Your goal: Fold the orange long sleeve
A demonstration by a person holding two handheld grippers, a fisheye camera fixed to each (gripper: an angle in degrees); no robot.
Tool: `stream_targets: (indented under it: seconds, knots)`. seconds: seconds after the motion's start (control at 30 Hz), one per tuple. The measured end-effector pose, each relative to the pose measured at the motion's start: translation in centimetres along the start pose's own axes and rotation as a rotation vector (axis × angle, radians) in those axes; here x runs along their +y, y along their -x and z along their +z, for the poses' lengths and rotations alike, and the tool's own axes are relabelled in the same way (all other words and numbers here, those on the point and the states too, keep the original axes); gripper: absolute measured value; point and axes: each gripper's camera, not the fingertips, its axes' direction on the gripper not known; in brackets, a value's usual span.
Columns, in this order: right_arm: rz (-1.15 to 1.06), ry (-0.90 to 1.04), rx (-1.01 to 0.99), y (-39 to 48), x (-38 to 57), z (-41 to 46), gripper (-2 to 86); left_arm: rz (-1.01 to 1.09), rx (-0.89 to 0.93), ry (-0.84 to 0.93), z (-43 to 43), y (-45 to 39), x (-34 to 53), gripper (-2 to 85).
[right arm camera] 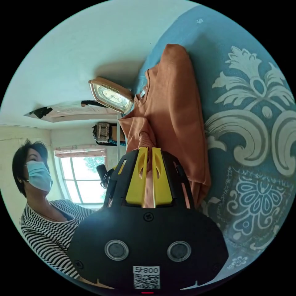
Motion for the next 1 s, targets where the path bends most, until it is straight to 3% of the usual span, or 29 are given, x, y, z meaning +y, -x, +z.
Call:
stream_targets:
  seconds: [0.17,0.37,0.5,0.6,0.73,0.83,1.0]
  knots:
    - [-0.03,-0.001,-0.045,1.5,-1.9,1.5,2.3,-0.438,0.041,-0.281,-7.9,10.9,1.6,9.4]
    - [-0.065,0.019,-0.069,4.3,-3.7,3.3,2.2,-0.614,0.29,-0.483,-11.4,19.2,0.5,4.5]
    - [-0.111,0.066,-0.039,6.5,-4.4,4.6,2.0,-0.568,0.282,-0.542,-14.4,20.2,-0.5,2.5]
    - [-0.065,0.087,0.089,7.0,-4.4,5.1,1.7,-0.565,0.22,-0.482,-15.8,21.3,-0.7,2.0]
    - [-0.043,-0.065,0.264,9.7,-4.3,3.9,1.1,-0.561,0.226,-0.458,-17.1,23.4,-1.6,1.7]
    - [-0.207,-0.092,0.249,14.4,-5.9,5.8,1.9,-0.522,0.21,-0.447,-18.0,24.1,-2.6,1.7]
    - [-0.537,0.142,0.209,23.3,-12.0,17.2,5.9,-0.487,0.205,-0.441,-19.2,25.3,-2.8,1.7]
